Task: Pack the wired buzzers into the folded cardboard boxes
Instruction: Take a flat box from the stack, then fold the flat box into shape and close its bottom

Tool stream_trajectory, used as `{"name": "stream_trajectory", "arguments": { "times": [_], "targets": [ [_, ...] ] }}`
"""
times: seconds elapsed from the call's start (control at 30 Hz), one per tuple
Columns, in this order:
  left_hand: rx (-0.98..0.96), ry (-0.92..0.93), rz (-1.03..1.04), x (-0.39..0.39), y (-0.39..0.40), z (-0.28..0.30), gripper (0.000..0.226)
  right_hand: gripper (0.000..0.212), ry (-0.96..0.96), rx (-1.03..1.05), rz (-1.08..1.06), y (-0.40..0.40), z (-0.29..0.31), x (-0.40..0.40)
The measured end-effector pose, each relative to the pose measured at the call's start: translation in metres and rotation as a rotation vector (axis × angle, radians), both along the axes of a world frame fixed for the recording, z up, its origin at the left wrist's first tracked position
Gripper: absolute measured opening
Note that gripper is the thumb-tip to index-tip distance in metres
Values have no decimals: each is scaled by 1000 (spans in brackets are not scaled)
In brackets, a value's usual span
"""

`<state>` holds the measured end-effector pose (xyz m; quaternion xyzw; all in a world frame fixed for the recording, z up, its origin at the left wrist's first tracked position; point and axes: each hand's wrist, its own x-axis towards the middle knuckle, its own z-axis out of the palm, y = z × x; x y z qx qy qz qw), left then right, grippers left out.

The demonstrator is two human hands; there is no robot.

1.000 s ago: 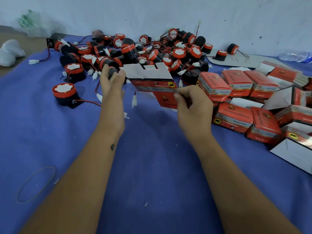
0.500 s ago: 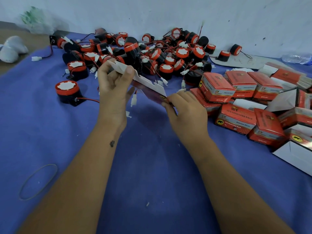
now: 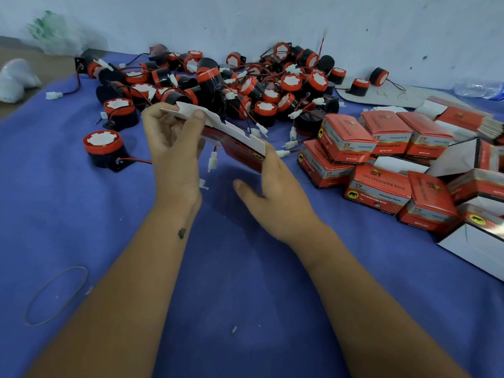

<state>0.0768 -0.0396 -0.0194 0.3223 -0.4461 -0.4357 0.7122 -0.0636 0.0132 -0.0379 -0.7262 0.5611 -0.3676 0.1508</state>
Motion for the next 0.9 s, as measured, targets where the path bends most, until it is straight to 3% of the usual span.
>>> {"name": "stream_trajectory", "arguments": {
  "times": [0.17,0.23,0.33,0.47,0.63,0.77,0.9],
  "targets": [
    [68,45,-181,6,-2,0,17,63,-67,-37,-12,3,1,2],
    [91,66,-235,8,-3,-3,19,52,-102,-79,-16,3,2,2],
    [144,54,-239,7,-5,-5,17,36,-189,-89,37,4,4,4],
    [176,33,-220,3,-7,-6,13,33,-220,-117,55,3,3,7],
    [45,34,-286,2,-6,-5,24,45,-316,-78,17,3,2,2],
    [74,1,-352,7,-6,-5,39,56,-321,-55,37,3,1,1],
    [119,76,-322,10,-7,-4,34,55,-249,-113,96,3,2,2]
  ]
}}
